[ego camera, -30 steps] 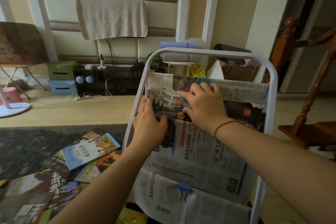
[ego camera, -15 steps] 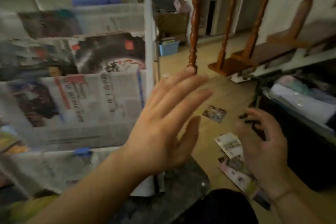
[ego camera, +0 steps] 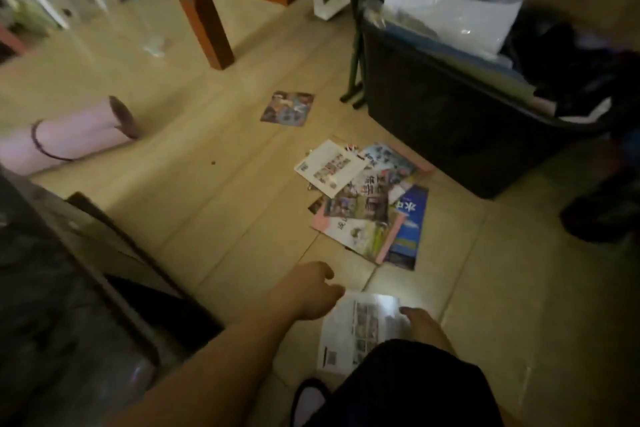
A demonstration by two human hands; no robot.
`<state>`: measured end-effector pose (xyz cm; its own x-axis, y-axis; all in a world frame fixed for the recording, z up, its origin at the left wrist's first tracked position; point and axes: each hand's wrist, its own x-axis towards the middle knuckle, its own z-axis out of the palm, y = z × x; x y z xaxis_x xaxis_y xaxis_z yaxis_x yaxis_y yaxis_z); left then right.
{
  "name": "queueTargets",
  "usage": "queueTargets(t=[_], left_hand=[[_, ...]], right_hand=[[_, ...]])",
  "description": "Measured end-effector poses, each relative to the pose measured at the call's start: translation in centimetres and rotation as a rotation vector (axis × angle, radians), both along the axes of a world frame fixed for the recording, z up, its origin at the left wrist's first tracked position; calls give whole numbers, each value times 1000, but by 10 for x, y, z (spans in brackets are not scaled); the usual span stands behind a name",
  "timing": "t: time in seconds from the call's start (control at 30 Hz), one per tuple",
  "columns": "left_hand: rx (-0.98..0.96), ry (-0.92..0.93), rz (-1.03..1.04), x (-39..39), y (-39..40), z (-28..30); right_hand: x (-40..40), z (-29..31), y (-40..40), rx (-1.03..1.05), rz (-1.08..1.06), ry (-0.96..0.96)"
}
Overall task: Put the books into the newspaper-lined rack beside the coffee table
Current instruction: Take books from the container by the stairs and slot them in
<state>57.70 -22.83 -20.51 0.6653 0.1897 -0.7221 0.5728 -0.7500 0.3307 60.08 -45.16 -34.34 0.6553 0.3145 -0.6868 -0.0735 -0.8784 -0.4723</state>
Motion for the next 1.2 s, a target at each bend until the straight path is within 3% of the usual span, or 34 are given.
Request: queueTargets(t=[0.13, 0.27, 0.4, 0.63, 0.8, 0.93, 1.07, 1.13, 1.2], left_hand=[[-124, 120, 261, -29, -17, -84], [-220, 247, 348, -61, -20, -134], [-267, 265, 376, -77, -18, -150], [-326, 270, 537, -88, -16, -163], [-340, 256, 554, -94, -16, -157], [-320, 232, 563, -101, -16, -147], [-379, 200, 728, -103, -18, -138], [-508, 175, 988, -98, -19, -128], [-835, 146, 1428, -88, -19, -118]], right_hand=[[7, -40, 12, -96, 268, -181], [21, -63, 27, -166, 463, -332], [30, -72, 42, -253, 498, -421], [35, -72, 52, -162, 361, -379], [21, -67, 50, -83, 256, -201], [19, -59, 52, -74, 215, -111], [18, -37, 53, -70, 272, -99], [26, -18, 51, -103, 323, -321], [41, 4, 44, 11, 298, -718]])
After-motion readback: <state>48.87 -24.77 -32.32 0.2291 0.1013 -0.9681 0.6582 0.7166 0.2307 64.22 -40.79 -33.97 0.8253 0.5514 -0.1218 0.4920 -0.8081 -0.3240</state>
